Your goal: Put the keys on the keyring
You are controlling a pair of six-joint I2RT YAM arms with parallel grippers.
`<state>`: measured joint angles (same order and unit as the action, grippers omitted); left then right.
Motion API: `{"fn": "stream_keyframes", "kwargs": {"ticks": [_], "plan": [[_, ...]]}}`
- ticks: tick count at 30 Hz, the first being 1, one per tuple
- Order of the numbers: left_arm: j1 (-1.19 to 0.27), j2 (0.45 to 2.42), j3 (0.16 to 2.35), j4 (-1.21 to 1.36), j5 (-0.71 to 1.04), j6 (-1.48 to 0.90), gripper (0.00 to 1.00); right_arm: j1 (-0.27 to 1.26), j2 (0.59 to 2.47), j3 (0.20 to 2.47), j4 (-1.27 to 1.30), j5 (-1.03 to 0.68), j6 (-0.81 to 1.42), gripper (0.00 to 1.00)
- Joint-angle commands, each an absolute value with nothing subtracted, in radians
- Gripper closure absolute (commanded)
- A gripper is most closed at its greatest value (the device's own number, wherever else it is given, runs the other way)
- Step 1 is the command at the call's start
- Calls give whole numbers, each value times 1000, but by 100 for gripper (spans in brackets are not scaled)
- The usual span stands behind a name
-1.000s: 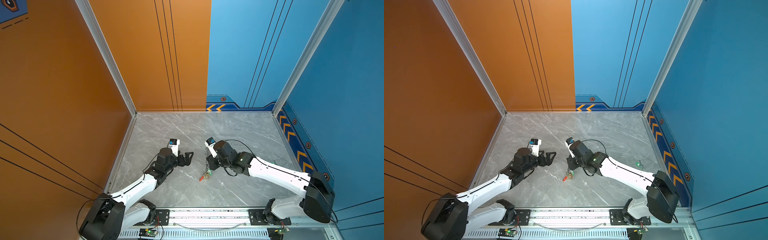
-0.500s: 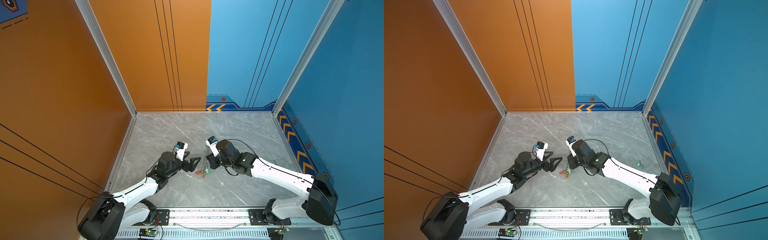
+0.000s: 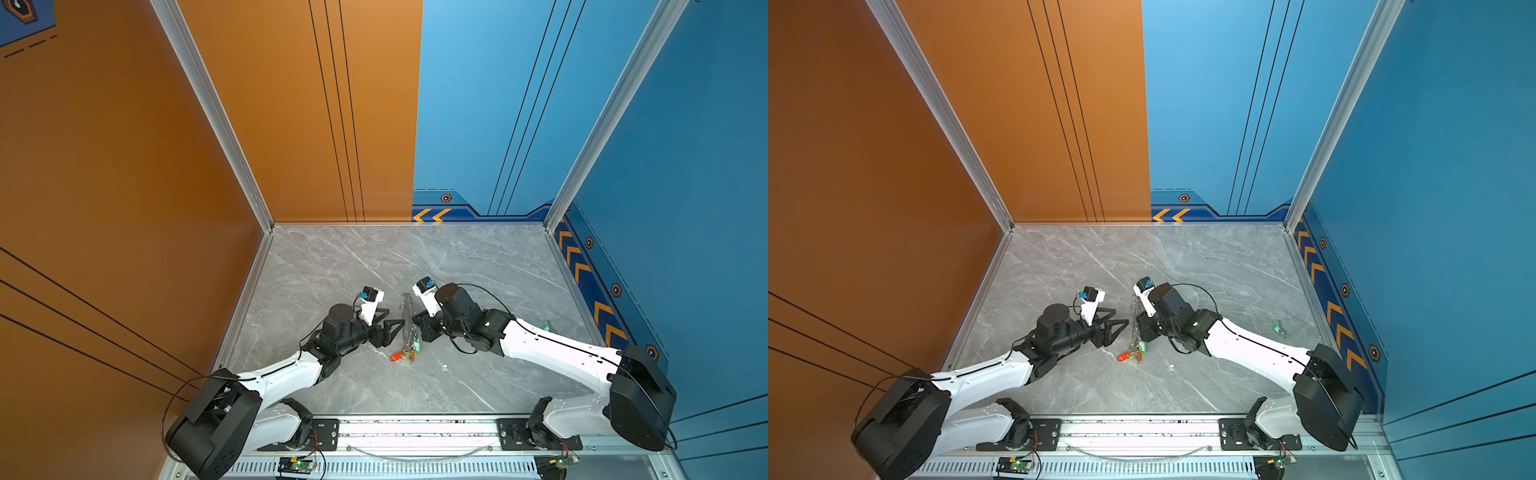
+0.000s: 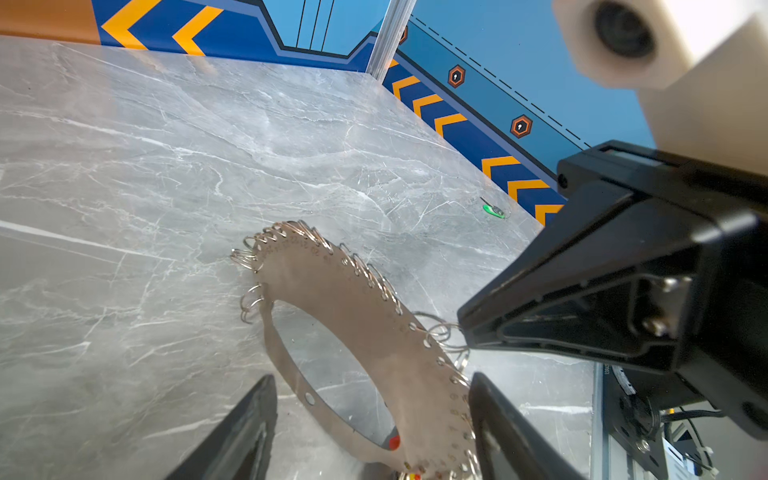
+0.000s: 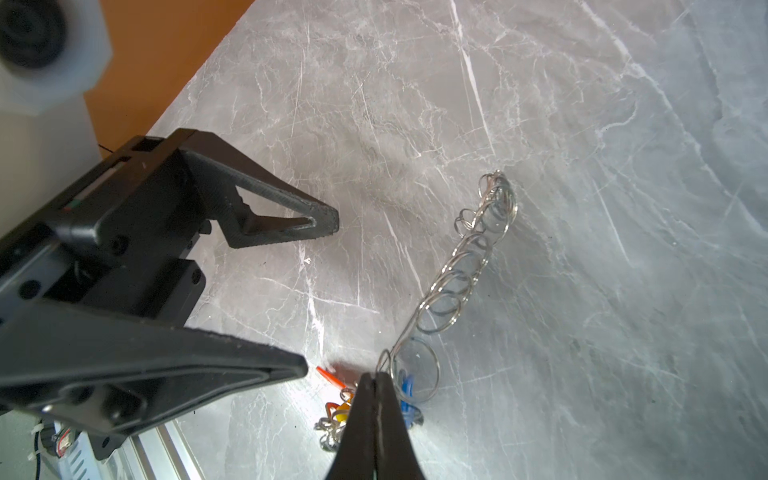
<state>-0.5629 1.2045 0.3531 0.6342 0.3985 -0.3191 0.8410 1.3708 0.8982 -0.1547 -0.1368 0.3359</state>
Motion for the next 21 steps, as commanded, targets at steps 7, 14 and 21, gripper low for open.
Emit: {"fn": "stream_keyframes", "kwargs": {"ticks": [7, 14, 21], "plan": [[-592, 1242, 332, 752, 445, -278, 35, 828, 1326, 805, -1, -247, 235, 100], [-597, 1287, 310, 850, 527, -240, 36, 795, 1246, 722, 58, -307, 129, 100], [-598, 1312, 330, 849, 595, -226, 47, 738, 1232, 675, 116, -406, 84, 100]]}}
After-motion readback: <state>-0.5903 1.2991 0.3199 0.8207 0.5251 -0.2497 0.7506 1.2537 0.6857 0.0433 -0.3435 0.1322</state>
